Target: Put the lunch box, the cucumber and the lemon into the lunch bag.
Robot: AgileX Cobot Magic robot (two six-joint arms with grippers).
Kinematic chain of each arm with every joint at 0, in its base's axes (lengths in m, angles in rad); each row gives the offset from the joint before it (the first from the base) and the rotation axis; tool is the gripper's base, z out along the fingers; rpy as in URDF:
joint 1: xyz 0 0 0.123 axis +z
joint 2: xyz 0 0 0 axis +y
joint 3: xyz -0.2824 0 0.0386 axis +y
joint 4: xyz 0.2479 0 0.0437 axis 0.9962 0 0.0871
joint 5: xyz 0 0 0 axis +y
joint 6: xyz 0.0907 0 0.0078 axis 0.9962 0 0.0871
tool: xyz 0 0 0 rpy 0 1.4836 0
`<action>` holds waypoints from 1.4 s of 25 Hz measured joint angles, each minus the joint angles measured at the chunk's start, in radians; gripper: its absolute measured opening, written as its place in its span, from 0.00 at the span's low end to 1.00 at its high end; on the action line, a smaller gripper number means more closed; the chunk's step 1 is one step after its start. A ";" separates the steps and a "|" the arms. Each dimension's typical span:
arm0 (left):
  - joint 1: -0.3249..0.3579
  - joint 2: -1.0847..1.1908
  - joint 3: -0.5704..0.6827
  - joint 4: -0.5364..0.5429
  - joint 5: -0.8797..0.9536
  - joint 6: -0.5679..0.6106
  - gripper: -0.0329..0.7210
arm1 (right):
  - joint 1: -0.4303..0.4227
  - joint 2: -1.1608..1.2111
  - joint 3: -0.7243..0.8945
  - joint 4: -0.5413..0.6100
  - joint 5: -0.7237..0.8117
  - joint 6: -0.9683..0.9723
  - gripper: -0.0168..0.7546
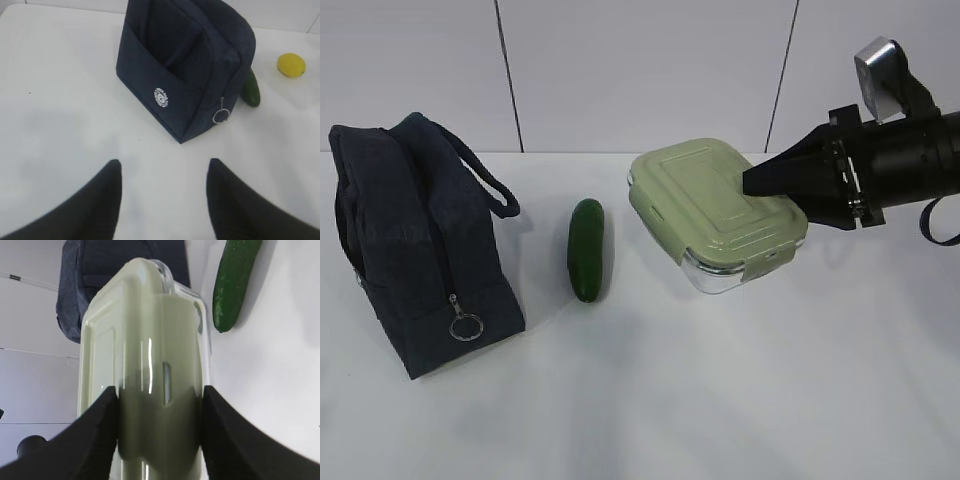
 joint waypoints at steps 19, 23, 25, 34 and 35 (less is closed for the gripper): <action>0.000 0.680 -0.060 -0.505 -0.450 -0.106 0.75 | 0.000 -0.036 0.000 -0.050 0.006 0.025 0.52; 0.000 0.832 -0.128 -0.586 -0.472 -0.088 0.75 | 0.000 -0.036 0.000 -0.052 0.008 0.025 0.52; 0.000 0.908 -0.162 -0.600 -0.479 -0.079 0.75 | 0.000 -0.036 0.000 -0.052 0.008 0.025 0.52; 0.000 1.174 -0.293 -0.610 -0.474 -0.056 0.75 | 0.000 -0.036 0.000 -0.054 0.006 0.025 0.52; 0.000 1.197 -0.307 -0.610 -0.459 -0.056 0.75 | 0.000 -0.036 0.000 -0.054 0.005 0.025 0.52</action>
